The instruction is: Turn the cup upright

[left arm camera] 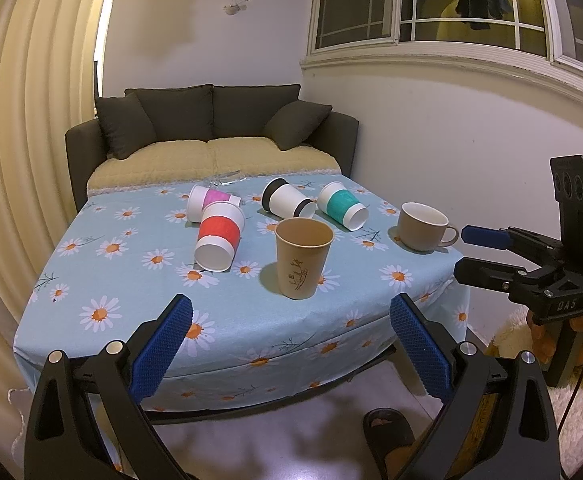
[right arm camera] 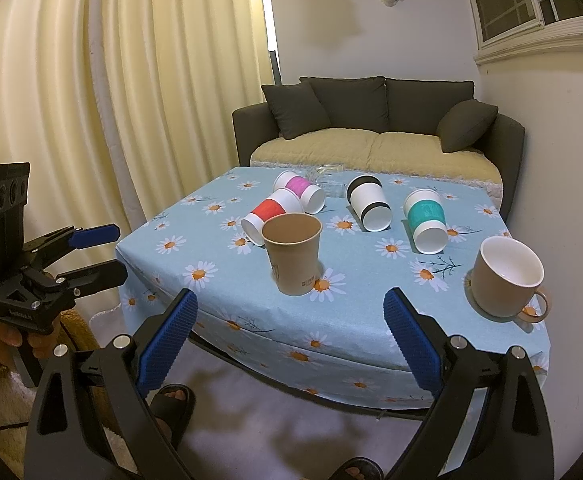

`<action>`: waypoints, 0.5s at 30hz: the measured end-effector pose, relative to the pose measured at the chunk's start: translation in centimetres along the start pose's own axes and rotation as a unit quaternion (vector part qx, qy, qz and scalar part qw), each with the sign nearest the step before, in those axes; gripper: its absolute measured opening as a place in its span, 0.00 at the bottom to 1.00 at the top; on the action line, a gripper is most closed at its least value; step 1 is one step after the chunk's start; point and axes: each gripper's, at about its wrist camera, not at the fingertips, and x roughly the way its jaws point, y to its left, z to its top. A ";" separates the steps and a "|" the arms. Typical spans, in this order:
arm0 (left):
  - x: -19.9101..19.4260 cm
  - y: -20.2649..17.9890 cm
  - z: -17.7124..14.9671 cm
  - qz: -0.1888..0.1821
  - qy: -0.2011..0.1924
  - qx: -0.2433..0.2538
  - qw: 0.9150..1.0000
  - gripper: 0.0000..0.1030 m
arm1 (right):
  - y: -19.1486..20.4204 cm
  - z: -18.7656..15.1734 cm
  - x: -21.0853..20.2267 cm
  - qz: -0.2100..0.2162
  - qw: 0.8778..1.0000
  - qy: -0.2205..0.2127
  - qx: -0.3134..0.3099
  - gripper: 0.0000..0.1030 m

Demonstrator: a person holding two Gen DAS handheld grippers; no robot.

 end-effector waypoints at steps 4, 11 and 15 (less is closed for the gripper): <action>0.0 0.1 0.0 0.001 -0.001 -0.001 1.000 0.94 | 0.1 0.0 0.0 0.000 1.000 0.000 0.000 0.90; -0.2 0.2 0.0 0.008 -0.004 -0.003 1.000 0.94 | 0.2 0.0 -0.1 0.000 1.000 -0.002 -0.001 0.90; -0.2 0.4 0.1 0.005 -0.003 -0.008 1.000 0.94 | 0.2 0.0 -0.1 0.000 1.000 -0.002 0.000 0.90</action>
